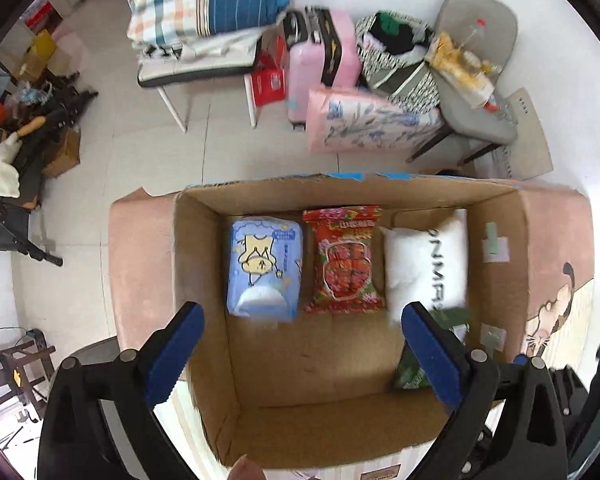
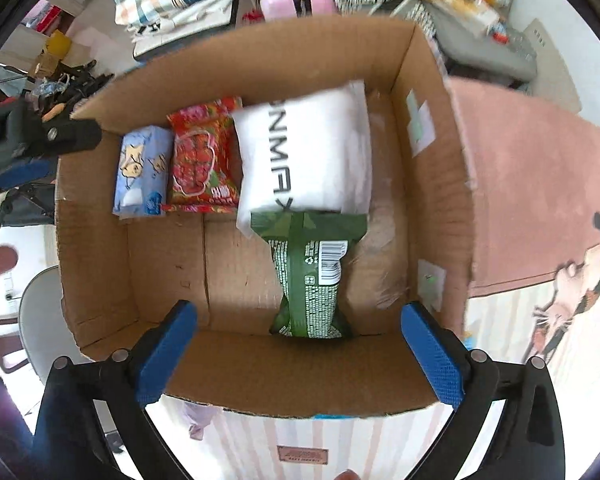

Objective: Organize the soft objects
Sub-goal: 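Grasp the glitter sponge with the left tool while the right tool grasps the orange panda bag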

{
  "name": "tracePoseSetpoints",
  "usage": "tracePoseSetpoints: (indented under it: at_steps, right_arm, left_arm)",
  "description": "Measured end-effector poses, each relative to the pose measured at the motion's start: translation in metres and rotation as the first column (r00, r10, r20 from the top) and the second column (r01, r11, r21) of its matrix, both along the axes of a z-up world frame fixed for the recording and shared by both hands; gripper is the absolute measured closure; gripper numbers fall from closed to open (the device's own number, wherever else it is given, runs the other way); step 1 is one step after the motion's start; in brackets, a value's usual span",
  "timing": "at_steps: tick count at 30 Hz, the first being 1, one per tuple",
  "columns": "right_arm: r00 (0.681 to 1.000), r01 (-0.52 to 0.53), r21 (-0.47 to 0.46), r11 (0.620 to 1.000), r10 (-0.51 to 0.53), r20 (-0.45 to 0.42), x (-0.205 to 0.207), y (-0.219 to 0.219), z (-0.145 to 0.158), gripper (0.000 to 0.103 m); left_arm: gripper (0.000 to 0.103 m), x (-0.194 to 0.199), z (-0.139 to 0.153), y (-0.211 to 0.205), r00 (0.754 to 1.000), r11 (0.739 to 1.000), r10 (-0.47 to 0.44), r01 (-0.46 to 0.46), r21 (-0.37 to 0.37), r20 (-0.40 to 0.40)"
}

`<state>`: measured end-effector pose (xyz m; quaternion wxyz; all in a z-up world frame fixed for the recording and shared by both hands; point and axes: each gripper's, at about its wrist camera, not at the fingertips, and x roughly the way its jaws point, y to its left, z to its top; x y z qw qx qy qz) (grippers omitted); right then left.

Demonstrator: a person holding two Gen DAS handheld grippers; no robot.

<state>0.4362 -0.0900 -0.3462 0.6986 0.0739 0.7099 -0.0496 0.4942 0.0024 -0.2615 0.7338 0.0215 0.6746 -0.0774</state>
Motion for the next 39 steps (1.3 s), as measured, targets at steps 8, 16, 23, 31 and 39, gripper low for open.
tracePoseSetpoints:
  at_steps: [8, 16, 23, 31, 39]
  right_arm:
    - [0.991, 0.009, -0.005, 1.0, -0.008, 0.132, -0.034, -0.003, 0.047, 0.0]
    - [0.972, -0.038, 0.023, 0.999, 0.032, 0.232, -0.06, 0.011, 0.076, 0.0]
    - [0.957, -0.151, 0.03, 0.988, 0.139, 0.254, -0.099, 0.036, 0.06, 0.0]
    - [0.971, -0.213, 0.085, 0.973, 0.201, 0.131, -0.137, 0.065, -0.025, 0.003]
    - [0.975, -0.218, 0.045, 0.975, 0.215, 0.054, -0.129, 0.083, -0.099, 0.04]
  left_arm:
    - [0.002, -0.071, 0.048, 0.014, 0.987, 0.998, 0.022, -0.031, 0.056, 0.162]
    - [0.002, -0.128, 0.07, 0.029, 0.966, 0.994, 0.082, -0.098, 0.057, 0.244]
    - [0.002, -0.182, 0.04, 0.063, 0.956, 0.971, 0.144, -0.187, 0.151, 0.257]
    - [0.025, -0.215, -0.055, 0.1, 0.979, 0.968, 0.191, -0.199, 0.155, 0.069]
    - [0.029, -0.205, -0.134, 0.101, 0.988, 0.978, 0.135, -0.12, 0.171, -0.078]
